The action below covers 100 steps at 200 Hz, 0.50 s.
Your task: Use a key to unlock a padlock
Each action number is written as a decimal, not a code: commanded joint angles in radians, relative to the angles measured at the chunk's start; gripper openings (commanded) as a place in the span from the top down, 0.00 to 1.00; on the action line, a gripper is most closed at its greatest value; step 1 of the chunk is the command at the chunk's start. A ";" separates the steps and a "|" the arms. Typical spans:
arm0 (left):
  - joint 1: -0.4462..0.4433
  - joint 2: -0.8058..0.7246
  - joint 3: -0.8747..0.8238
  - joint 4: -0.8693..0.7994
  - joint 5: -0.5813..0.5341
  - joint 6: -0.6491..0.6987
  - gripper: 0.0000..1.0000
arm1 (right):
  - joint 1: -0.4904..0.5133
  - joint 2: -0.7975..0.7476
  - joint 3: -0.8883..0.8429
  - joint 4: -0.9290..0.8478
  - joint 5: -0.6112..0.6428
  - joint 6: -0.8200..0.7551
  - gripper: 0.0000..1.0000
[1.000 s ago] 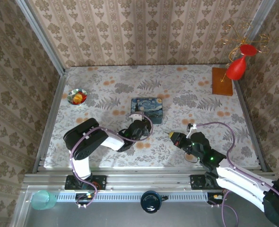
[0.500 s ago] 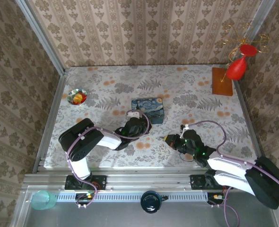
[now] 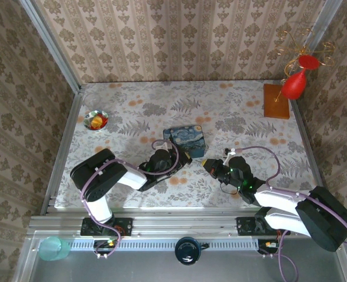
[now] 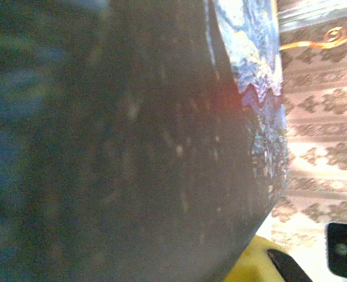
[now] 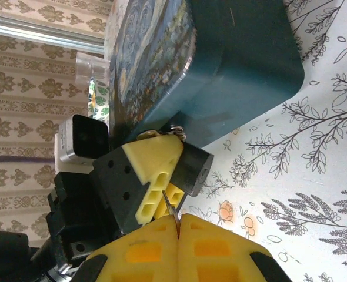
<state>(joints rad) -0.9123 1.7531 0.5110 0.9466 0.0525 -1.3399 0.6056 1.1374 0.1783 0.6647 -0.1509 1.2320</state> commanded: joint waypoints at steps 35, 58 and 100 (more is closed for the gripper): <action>-0.018 0.069 -0.019 0.330 -0.034 -0.190 1.00 | -0.004 0.053 -0.024 0.118 0.017 0.041 1.00; -0.024 0.064 -0.012 0.327 -0.035 -0.192 1.00 | -0.009 0.061 -0.031 0.135 0.020 0.041 1.00; -0.029 0.048 -0.007 0.327 -0.036 -0.194 1.00 | -0.051 0.067 -0.037 0.147 -0.017 0.041 1.00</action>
<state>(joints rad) -0.9310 1.8194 0.4984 1.1736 0.0185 -1.5013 0.5739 1.1954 0.1551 0.7643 -0.1528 1.2621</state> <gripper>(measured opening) 0.129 0.068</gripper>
